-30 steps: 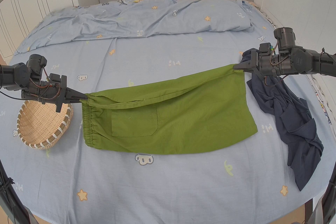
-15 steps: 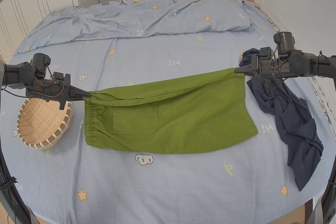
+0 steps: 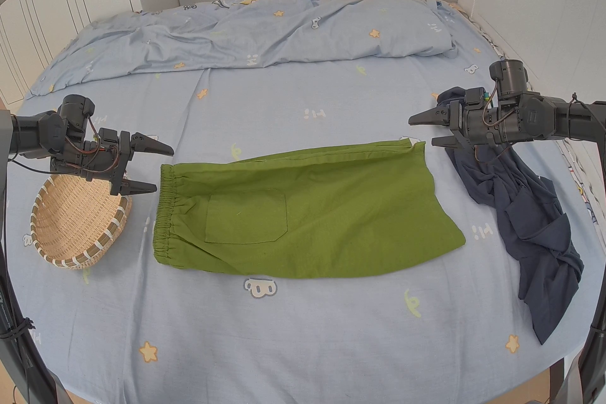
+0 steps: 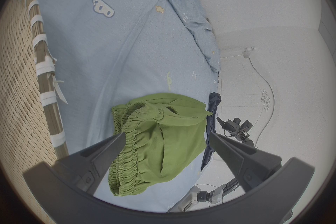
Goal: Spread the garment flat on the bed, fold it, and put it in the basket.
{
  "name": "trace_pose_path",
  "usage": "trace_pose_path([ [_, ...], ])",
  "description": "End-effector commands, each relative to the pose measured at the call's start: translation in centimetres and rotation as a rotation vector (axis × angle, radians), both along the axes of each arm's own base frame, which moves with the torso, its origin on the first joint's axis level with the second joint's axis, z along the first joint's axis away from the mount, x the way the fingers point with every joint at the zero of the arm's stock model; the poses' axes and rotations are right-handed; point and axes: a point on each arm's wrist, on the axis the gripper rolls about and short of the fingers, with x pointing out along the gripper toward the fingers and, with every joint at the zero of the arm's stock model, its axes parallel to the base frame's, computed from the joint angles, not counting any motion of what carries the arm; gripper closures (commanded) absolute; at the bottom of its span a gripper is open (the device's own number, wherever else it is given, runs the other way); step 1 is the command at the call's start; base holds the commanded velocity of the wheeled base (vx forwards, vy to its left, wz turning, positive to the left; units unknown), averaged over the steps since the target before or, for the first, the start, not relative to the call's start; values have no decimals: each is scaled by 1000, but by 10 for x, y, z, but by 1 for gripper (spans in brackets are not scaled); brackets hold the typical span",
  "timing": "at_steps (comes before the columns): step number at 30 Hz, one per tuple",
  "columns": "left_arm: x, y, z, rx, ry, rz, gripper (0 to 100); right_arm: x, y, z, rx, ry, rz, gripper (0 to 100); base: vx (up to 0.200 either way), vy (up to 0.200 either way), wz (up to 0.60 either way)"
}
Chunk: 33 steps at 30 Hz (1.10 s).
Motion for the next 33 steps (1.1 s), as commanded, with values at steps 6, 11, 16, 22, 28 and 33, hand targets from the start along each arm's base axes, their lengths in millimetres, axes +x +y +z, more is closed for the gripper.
trace_pose_path([
  [6, 3, -20, 6, -37, 29, -16, 0, -4, 1, -6, -2, 32, 6, 0, 0, 0, 0],
  [11, 29, -31, 0, -92, 8, 9, 0, -22, -3, 1, -1, 37, 6, 0, 0, 0, 0],
  [16, 63, -31, -16, -171, -20, 75, 0, -46, -7, 9, -3, 50, 8, 0, 0, 0, 0],
  [22, 74, -23, -17, -196, -46, 126, 0, -74, -11, 20, 5, 5, 2, 0, 0, 0, 0],
  [28, 57, -25, 6, -193, -63, 123, 0, -91, -11, 19, 13, -35, 4, 0, 0, 0, 0],
  [33, 7, -34, 48, -183, -114, 92, 0, -107, -13, 17, 23, -20, 18, 0, 0, 0, 0],
])
